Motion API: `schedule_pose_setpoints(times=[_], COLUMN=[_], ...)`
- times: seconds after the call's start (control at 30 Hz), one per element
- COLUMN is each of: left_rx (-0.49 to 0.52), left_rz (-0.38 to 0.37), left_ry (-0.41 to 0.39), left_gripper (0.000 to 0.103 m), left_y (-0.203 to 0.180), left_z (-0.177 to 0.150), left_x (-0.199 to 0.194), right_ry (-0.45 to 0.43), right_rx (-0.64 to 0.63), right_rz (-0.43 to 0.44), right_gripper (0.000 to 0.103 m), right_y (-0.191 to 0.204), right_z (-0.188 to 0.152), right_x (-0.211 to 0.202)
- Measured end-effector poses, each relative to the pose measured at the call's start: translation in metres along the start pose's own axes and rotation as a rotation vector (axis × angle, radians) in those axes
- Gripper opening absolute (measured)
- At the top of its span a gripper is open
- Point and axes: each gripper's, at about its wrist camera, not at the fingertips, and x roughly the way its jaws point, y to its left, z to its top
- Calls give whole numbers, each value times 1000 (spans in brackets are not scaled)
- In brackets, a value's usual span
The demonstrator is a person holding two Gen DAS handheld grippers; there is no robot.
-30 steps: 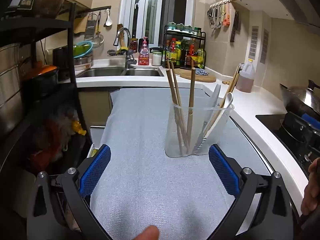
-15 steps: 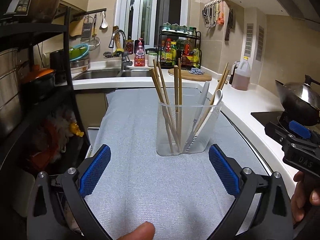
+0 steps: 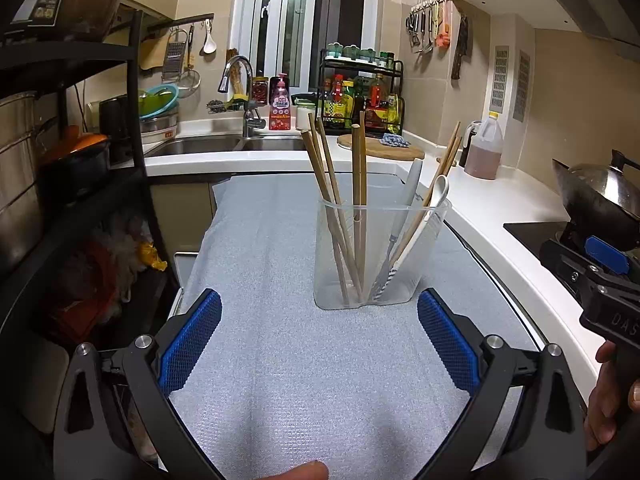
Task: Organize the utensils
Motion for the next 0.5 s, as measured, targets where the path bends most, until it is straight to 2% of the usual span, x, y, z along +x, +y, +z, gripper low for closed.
schedule_pose_setpoints(times=[0.5], left_rx=[8], left_rz=[-3], left_ry=[-11], left_gripper=[95], left_y=[-3], left_z=[0], left_x=[0], right_ry=[5], right_rx=[-11], right_rz=[9], right_gripper=[98], right_y=[5], right_z=[-3], right_x=[1])
